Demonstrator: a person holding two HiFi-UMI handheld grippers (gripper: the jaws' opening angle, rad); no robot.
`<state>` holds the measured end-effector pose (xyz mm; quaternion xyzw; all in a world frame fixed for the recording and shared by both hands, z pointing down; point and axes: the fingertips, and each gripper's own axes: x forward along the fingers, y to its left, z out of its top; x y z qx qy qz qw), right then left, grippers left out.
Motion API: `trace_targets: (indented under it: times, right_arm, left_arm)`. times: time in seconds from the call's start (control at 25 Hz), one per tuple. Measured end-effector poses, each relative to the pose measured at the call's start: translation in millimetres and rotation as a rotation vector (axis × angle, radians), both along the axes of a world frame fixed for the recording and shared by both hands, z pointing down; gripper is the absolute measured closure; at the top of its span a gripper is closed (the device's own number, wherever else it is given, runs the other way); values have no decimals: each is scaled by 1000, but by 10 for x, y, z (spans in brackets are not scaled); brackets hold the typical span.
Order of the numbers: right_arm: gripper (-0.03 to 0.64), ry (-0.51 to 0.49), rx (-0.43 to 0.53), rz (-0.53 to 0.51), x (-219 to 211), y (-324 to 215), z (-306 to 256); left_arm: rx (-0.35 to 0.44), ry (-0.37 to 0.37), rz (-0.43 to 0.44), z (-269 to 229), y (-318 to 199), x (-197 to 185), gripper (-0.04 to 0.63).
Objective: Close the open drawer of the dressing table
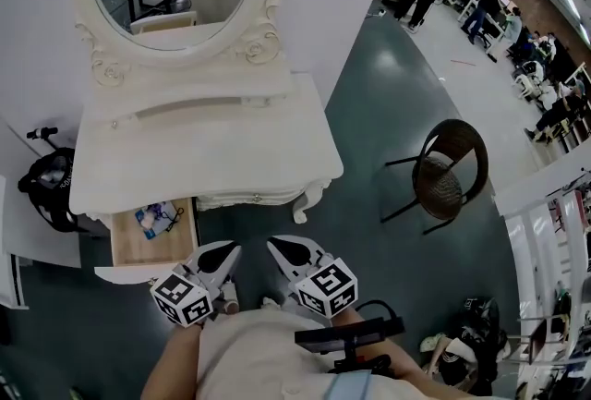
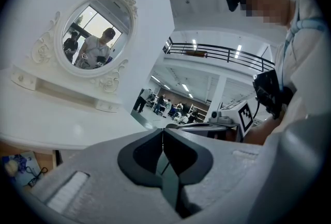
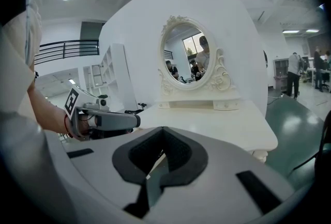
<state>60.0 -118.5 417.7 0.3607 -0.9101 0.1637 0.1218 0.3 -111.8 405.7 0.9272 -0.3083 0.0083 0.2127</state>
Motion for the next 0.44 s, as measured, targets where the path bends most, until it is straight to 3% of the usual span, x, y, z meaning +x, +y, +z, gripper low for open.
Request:
trace_targets:
  times: [0.44]
  right_arm:
    - [603,6,-1,0,30,67,-10]
  left_arm:
    - [-6,6,1,9,60,32,586]
